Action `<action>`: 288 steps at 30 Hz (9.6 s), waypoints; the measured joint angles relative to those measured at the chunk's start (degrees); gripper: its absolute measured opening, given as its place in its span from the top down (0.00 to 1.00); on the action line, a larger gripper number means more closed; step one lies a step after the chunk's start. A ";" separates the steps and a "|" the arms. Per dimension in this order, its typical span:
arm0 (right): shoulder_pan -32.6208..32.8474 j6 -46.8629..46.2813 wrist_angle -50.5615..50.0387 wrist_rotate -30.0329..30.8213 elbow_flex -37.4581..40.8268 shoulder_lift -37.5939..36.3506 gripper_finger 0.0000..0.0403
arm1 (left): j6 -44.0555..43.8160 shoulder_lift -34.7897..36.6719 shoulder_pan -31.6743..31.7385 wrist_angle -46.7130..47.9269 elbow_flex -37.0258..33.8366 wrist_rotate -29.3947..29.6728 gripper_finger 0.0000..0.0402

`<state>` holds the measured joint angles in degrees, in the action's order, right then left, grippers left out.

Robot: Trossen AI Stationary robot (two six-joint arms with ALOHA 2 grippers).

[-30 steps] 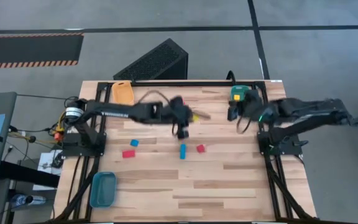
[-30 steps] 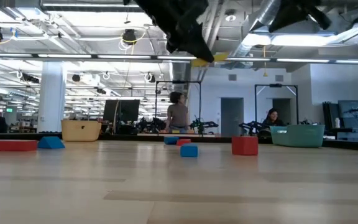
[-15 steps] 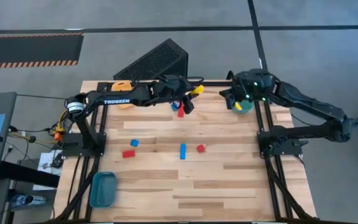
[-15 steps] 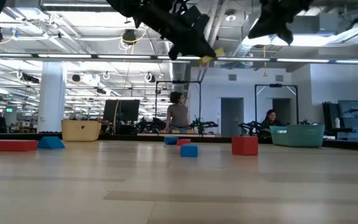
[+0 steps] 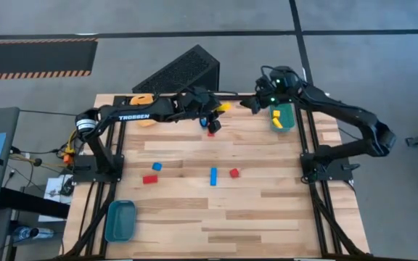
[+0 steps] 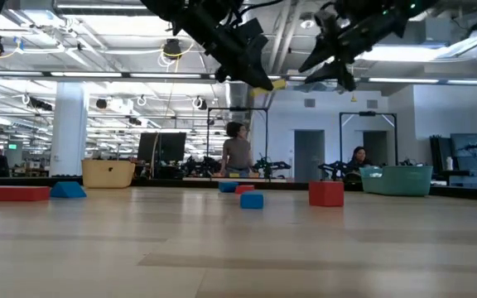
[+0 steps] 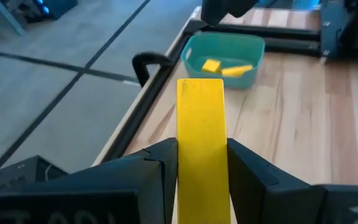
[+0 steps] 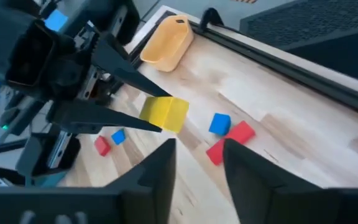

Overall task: Sort & place blocks by color
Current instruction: Put the yellow block into the light blue bin, then put the left red block into the orange bin

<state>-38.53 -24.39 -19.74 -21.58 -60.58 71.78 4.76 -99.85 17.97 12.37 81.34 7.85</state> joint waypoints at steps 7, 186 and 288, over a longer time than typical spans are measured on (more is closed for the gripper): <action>0.45 -12.57 12.86 -4.74 0.02 5.46 0.42 | 6.25 3.85 2.74 5.76 0.00 -2.99 0.78; 22.64 -34.92 -20.11 39.47 14.69 -11.88 0.44 | -24.02 1.24 4.57 -10.62 -23.47 -8.51 0.44; 43.29 -32.50 1.49 44.10 14.71 -6.81 0.44 | -49.31 28.75 -37.43 26.33 -53.72 -2.49 0.45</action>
<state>4.76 -56.89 -18.25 22.53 -45.87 64.97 -44.55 -71.10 -19.46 38.70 27.62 5.36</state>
